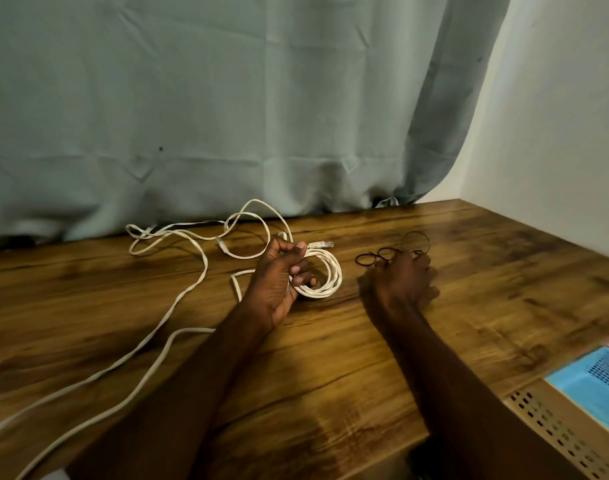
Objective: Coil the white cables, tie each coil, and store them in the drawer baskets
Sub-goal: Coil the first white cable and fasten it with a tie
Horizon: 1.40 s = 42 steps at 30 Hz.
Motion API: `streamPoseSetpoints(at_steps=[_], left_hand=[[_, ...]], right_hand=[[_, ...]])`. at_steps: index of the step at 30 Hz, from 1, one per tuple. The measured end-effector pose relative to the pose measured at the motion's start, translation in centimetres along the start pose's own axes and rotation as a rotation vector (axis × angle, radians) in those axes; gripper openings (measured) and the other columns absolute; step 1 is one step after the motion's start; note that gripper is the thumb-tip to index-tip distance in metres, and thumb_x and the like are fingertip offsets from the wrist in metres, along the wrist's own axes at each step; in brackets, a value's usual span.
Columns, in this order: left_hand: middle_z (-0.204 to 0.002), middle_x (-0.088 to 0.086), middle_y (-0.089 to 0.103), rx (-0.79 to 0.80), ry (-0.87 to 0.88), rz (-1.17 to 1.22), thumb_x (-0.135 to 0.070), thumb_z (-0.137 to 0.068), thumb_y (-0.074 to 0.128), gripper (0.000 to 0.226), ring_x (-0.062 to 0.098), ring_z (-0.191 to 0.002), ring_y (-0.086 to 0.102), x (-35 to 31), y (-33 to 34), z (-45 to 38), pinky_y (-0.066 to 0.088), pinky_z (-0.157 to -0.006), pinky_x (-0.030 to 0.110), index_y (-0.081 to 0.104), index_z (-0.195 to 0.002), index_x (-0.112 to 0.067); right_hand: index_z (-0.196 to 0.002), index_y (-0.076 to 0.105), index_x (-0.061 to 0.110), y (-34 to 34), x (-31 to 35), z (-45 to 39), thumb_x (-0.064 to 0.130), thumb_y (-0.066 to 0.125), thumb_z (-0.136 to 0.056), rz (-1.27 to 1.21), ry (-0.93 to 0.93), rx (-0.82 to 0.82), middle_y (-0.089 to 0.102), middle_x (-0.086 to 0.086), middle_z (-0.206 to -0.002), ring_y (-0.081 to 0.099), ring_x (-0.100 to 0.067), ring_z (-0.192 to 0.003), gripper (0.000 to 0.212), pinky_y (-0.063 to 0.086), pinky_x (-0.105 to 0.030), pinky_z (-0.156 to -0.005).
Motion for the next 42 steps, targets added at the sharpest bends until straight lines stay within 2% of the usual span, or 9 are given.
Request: streamPoseSetpoints(at_steps=[7, 13, 16, 20, 23, 27, 30, 35, 42], left_hand=[[-0.054, -0.001, 0.033, -0.015, 0.036, -0.075, -0.008, -0.103, 0.054, 0.023, 0.009, -0.043, 0.029, -1.0, 0.5, 0.8, 0.041, -0.058, 0.032, 0.042, -0.086, -0.017], [-0.057, -0.001, 0.038, -0.084, 0.2, -0.237, -0.011, -0.103, 0.057, 0.019, 0.011, -0.047, 0.03, -3.2, -0.5, 3.9, 0.041, -0.056, 0.031, 0.043, -0.09, -0.015], [-0.056, -0.004, 0.048, -0.182, 0.334, -0.303, -0.011, -0.103, 0.057, 0.021, 0.008, -0.044, 0.037, -4.7, -1.6, 4.8, 0.041, -0.053, 0.029, 0.042, -0.088, -0.015], [-0.067, -0.003, 0.071, -0.321, 0.473, -0.41, -0.01, -0.103, 0.057, 0.019, 0.01, -0.053, 0.062, -6.1, -3.1, 4.7, 0.045, -0.045, 0.021, 0.045, -0.09, -0.013], [-0.082, 0.009, 0.073, -0.351, 0.463, -0.396, -0.014, -0.102, 0.061, 0.018, 0.02, -0.064, 0.065, -6.0, -4.1, 3.7, 0.048, -0.048, 0.023, 0.049, -0.088, -0.016], [-0.093, 0.016, 0.074, -0.365, 0.453, -0.398, -0.017, -0.1, 0.064, 0.014, 0.026, -0.076, 0.07, -5.7, -5.1, 2.2, 0.055, -0.058, 0.029, 0.053, -0.092, -0.018], [-0.092, 0.013, 0.073, -0.437, 0.517, -0.407, -0.022, -0.1, 0.065, 0.012, 0.027, -0.079, 0.07, -6.7, -6.2, 1.8, 0.055, -0.066, 0.033, 0.054, -0.096, -0.017], [-0.087, 0.007, 0.064, -0.566, 0.646, -0.334, -0.017, -0.101, 0.062, 0.01, 0.015, -0.073, 0.058, -9.3, -8.1, 1.9, 0.052, -0.066, 0.032, 0.053, -0.096, -0.018], [-0.087, 0.014, 0.058, -0.595, 0.745, -0.418, -0.005, -0.102, 0.056, 0.007, 0.009, -0.07, 0.057, -10.1, -8.0, 2.3, 0.048, -0.053, 0.016, 0.05, -0.099, -0.005]], right_hand=[[-0.1, 0.072, 0.022, 1.1, 1.0, 0.1, 0.035, 0.072, -0.084, 0.163, -0.26, 0.06, 0.063, -0.006, -0.12, 0.057, -0.031, -0.118, 0.02, 0.041, -0.053, -0.099], [-0.084, 0.067, 0.026, 0.5, 1.2, 1.5, 0.035, 0.068, -0.09, -0.15, -0.591, 0.028, 0.069, 0.008, -0.079, 0.065, -0.015, -0.072, 0.011, 0.055, -0.034, -0.069], [-0.084, 0.068, 0.026, -0.2, 1.4, 2.4, 0.026, 0.073, -0.09, -0.331, -0.671, 0.115, 0.069, 0.011, -0.078, 0.064, -0.006, -0.072, 0.008, 0.053, -0.028, -0.065], [-0.081, 0.074, 0.016, -0.8, 1.4, 2.6, 0.007, 0.08, -0.085, -0.676, -0.49, 0.22, 0.074, 0.004, -0.08, 0.068, -0.003, -0.077, 0.012, 0.058, -0.026, -0.072], [-0.086, 0.074, 0.001, -1.3, 3.0, 3.6, -0.004, 0.079, -0.082, -0.966, -0.275, 0.323, 0.077, -0.008, -0.083, 0.073, -0.023, -0.085, 0.008, 0.058, -0.027, -0.073], [-0.11, 0.072, 0.001, 0.3, 6.7, 7.2, -0.016, 0.074, -0.076, -1.296, 0.047, 0.859, 0.075, -0.026, -0.102, 0.074, -0.044, -0.096, 0.037, 0.06, -0.046, -0.084], [-0.112, 0.075, 0.001, 1.2, 10.3, 8.5, -0.013, 0.066, -0.085, -1.127, 0.044, 1.046, 0.078, -0.02, -0.108, 0.077, -0.038, -0.094, 0.032, 0.048, -0.035, -0.074], [-0.096, 0.081, 0.004, 2.4, 17.5, 9.5, -0.008, 0.069, -0.084, -0.961, -0.043, 0.944, 0.079, -0.008, -0.078, 0.068, -0.009, -0.05, 0.021, 0.045, -0.022, -0.046], [-0.082, 0.082, 0.007, 4.5, 18.3, 11.9, 0.013, 0.09, -0.069, -1.024, -0.086, 0.831, 0.075, -0.004, -0.067, 0.062, -0.007, -0.05, 0.016, 0.044, -0.022, -0.05]])
Point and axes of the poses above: each hand's wrist, its own z-axis away from the middle knuckle, its own y-axis out of the palm, x = y × z, the point moved 1 cm from there along -z, towards the middle knuckle
